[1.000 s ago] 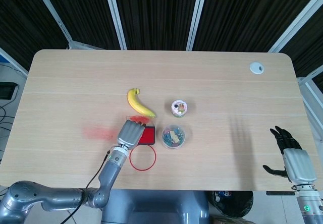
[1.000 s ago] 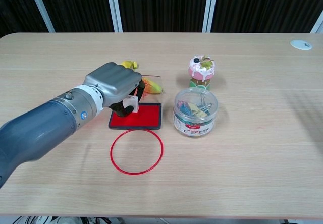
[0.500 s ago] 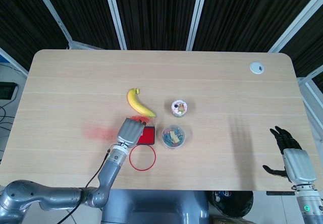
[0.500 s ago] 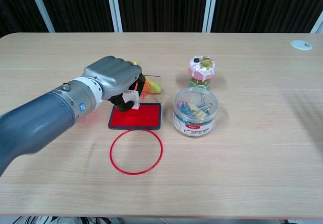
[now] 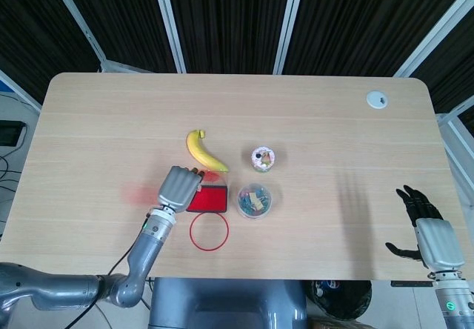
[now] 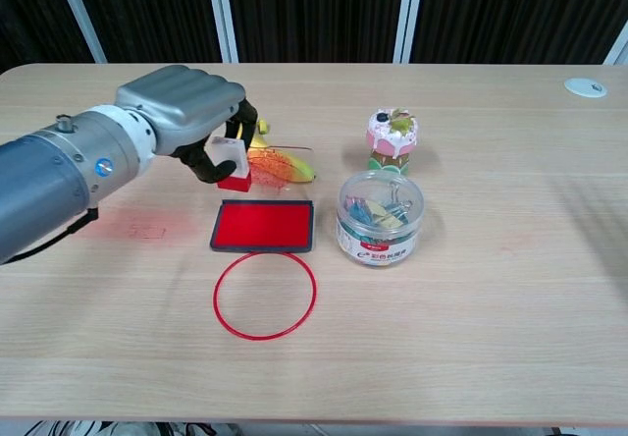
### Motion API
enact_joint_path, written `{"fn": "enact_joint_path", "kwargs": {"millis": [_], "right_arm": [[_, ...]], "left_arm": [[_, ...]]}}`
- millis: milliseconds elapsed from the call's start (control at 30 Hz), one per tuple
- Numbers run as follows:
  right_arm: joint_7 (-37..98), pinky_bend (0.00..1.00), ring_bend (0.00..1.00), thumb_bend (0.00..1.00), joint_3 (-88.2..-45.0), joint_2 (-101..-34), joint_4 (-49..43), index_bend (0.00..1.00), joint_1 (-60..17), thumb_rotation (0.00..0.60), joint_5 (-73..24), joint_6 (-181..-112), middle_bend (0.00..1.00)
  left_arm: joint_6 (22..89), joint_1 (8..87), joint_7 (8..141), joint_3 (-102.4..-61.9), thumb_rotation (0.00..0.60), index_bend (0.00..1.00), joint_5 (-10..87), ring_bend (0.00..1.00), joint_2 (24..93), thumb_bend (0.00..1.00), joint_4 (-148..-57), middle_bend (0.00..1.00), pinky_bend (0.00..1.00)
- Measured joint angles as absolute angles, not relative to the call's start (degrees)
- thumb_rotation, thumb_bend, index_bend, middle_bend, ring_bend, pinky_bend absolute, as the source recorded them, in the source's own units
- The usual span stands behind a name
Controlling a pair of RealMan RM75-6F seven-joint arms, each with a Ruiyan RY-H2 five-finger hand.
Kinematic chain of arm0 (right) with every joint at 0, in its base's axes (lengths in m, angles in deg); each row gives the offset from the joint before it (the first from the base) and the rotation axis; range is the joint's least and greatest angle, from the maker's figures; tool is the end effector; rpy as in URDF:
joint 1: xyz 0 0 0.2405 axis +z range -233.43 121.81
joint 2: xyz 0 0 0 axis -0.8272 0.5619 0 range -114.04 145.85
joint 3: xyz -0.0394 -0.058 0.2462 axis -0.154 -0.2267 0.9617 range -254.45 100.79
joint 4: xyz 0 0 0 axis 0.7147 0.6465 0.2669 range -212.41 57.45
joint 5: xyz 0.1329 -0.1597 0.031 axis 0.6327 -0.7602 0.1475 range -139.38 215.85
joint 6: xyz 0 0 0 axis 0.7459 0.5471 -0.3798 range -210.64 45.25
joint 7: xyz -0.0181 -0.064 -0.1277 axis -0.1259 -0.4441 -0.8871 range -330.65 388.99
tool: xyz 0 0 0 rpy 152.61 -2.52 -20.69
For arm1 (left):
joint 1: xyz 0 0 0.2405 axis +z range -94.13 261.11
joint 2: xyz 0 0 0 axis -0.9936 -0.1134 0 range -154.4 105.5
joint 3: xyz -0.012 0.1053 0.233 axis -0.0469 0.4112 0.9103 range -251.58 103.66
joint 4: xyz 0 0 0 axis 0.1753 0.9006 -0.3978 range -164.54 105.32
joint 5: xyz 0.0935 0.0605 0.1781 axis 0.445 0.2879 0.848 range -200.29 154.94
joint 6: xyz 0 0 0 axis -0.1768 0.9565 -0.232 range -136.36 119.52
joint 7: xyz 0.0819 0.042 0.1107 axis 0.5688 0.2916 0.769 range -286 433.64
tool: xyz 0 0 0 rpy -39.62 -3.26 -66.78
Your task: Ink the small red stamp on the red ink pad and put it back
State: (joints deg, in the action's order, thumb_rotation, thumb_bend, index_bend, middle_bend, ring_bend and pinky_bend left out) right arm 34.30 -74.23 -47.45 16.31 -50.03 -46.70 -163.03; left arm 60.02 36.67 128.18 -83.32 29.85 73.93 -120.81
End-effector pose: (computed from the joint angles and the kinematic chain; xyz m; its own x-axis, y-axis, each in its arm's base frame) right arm -0.3114 -0.1842 0.1504 0.2984 -0.0849 0.9507 -0.9541 -0.0002 0.2994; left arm -0.0925 0.3148 -0.0491 0.6880 0.0936 0.7197 0.6904 -0.3899 -0.6093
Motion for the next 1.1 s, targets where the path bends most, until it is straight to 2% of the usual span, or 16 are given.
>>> {"fn": "enact_joint_path", "kwargs": {"millis": [433,567,1100], "right_arm": [[33.9,0.18,0.0,0.13,-74.3,-47.5,16.5,0.0,-50.1,0.6,-46.8,-163.2,0.0],[33.9,0.18,0.0,0.13,-74.3,-47.5,16.5,0.0,-50.1,0.6,-46.8,-163.3,0.0],[33.7,0.18,0.0,0.13,-74.3,-47.5,16.4,0.0,-50.2,0.6,-47.0,-163.4,0.0]], "left_arm": [[61.5,42.2,122.9,-79.0,0.6,0.68,30.6,0.55,67.2,0.53,-120.8,0.71,0.62],[60.8,43.2,121.2,-78.0,0.6,0.66,31.0,0.54,67.0,0.52,-118.3,0.68,0.61],[58.5,44.9,117.5,-76.5,0.6,0.66,32.7,0.53,69.7,0.5,-112.3,0.67,0.61]]}}
